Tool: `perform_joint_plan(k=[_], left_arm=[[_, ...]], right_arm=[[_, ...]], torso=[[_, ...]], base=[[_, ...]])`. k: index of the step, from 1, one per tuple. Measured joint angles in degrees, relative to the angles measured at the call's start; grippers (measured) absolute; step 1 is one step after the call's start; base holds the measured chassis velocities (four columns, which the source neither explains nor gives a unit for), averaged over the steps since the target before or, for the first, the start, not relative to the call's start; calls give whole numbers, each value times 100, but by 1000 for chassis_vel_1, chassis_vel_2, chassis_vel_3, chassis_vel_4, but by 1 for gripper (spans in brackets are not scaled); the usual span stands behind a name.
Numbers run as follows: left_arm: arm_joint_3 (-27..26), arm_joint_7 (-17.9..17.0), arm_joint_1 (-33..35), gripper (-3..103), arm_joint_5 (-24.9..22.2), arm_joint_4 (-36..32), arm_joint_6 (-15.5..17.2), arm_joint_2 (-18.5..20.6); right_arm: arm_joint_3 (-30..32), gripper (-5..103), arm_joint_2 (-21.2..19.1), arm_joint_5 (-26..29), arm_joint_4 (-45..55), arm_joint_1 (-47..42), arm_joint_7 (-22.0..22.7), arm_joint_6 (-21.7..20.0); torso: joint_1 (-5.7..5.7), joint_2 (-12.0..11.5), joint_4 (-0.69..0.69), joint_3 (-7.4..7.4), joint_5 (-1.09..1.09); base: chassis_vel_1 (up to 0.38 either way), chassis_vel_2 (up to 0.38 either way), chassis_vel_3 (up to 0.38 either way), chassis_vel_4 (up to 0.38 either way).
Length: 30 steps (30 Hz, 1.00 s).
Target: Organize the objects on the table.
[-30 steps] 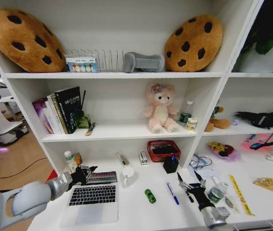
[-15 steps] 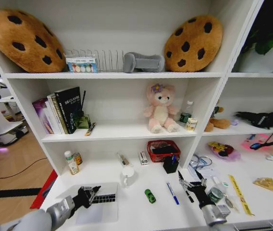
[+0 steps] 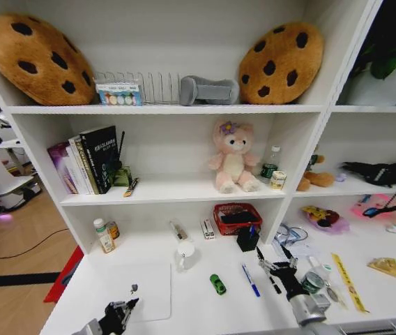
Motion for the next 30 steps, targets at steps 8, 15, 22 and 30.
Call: perform_joint_plan(k=[8,15,22,30], left_arm=[[-543,-46,-43,33,-140,10,-59,-1351],[-1422,-78,-124,60,-210,96,-188,-3069],[-2457,22,170,88,-570,-59,-395,-4147],[-2546,34,175,100,-483,-21,-466,-4535]], right_arm=[[-80,100,-54,-206,66,-306,-104,63],[-358,100,-240,-283,107,-667,-476,191],[-669,100,-896,-113,-49,-889,-930,349],[-1240,100,-1119,-116,-558,-476,-1438,586]], torso=[[0,0,1,0,0],[0,0,0,-1,0],[0,0,7,0,0],[1,0,5,0,-1]], base=[[0,0,0,0],[0,0,0,0],[0,0,0,0],[0,0,0,0]])
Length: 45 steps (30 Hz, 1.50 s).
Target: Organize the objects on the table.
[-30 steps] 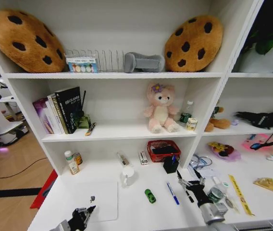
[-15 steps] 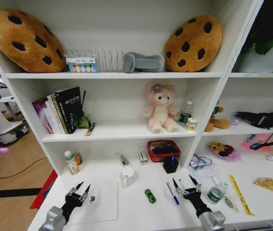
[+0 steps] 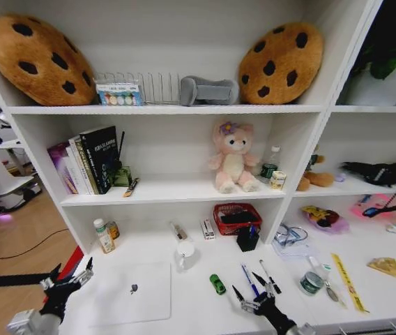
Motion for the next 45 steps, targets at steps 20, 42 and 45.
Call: perform_joint_plan(k=[20,42,45], left_arm=[[588,-123,18,100,601,-283,98,-111],[763,-183,-25,100,606,-366,113,-147],[762,-184,-26,100,605,-329,89,-164]], right_arm=[[-1068,100,179,122,-1091,1261,-295,35],[-1145,52,249,49,-960,1246,9,-96],[-1138,41,290,6,-937,1223,25,-101]], torso=[[0,0,-5,0,0],[0,0,-4,0,0],[0,0,-4,0,0]], base=[[0,0,0,0],[0,0,0,0],[0,0,0,0]])
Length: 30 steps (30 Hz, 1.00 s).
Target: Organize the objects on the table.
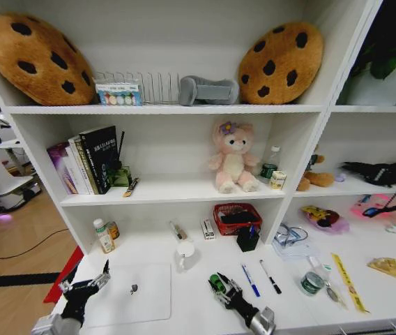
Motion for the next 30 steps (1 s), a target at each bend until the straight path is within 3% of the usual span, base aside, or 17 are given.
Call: perform_joint_plan(k=[3,14,22,27,30], left_arm=[[-1,0,11,100,-19,14,-24,-23],[44,-11,-14,100,-16,33,-59,-30],[172,-15,-32,100,49,98,-61,-86],[271,-29,-78,100,92,115,-61,-73],[281,-29,-78,100,101,115,-61,-74]], right_arm=[[25,34,42,-18,5,-27,2,0],[74,34,47,-91,-10,-22,9,21],[316,34,-137,-56,933,-349,56,-16],[691,34,-643,710,2073,-150,236,-412],[748,34,-765,933,2268,20,291,-546]], torso=[[0,0,0,0,0],[0,0,0,0,1],[0,0,0,0,0],[0,0,0,0,0],[0,0,1,0,0]], base=[[0,0,0,0],[0,0,0,0],[0,0,0,0],[0,0,0,0],[0,0,0,0]])
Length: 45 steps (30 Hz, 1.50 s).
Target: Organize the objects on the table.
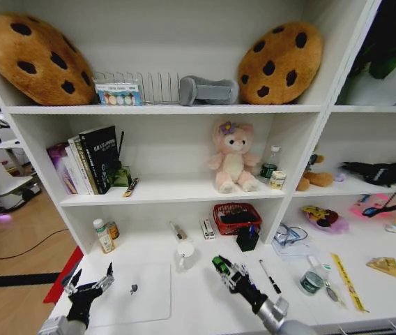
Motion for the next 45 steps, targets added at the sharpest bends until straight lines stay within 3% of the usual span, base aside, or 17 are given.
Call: perform_joint_plan(k=[3,4,6,7,9,17,24,29,37,45], left_arm=[[-29,9,49,100,21,-49,-47,-21],[-29,9,49,100,21,-49,-47,-21],[-57,30,95,100,21,-94,-83,-39],[-57,30,95,100,21,-94,-83,-39],[-71,34,114,100,43,-148,-88,-66],[-61,25,148,100,149,-224,-78,-135],[-26,17,205,100,304,-243,-72,-241],[-5,18,219,100,337,-225,-99,-373],[22,28,222,100,349,-161,-155,-389],[16,40,225,100,318,-124,-192,-338]], right_arm=[[79,34,-534,1051,391,896,244,-542],[79,34,-534,1051,391,896,244,-542],[-51,34,-820,1836,412,1592,391,-811],[-51,34,-820,1836,412,1592,391,-811],[-312,34,-994,2341,353,2300,483,-991],[-1405,34,-973,2605,-320,3773,624,-1168],[-2670,34,-618,2766,-1373,5428,815,-1270],[-3391,34,-430,2816,-1883,6017,903,-1288],[-3994,34,-130,2757,-2606,6507,965,-1267],[-4113,32,-77,2789,-2683,6735,1077,-1345]], torso=[[0,0,0,0,2],[0,0,0,0,2],[0,-1,0,0,1],[0,-1,0,0,1],[0,0,0,0,0],[0,-1,-1,1,0],[1,-1,1,1,0],[1,-1,0,1,-1],[-1,1,-2,-1,-1],[-1,0,0,0,1]], base=[[0,0,0,0],[0,0,0,0],[0,0,0,0],[0,0,0,0],[0,0,0,0],[0,0,0,0],[0,0,0,0],[0,0,0,0],[0,0,0,0],[0,0,0,0]])
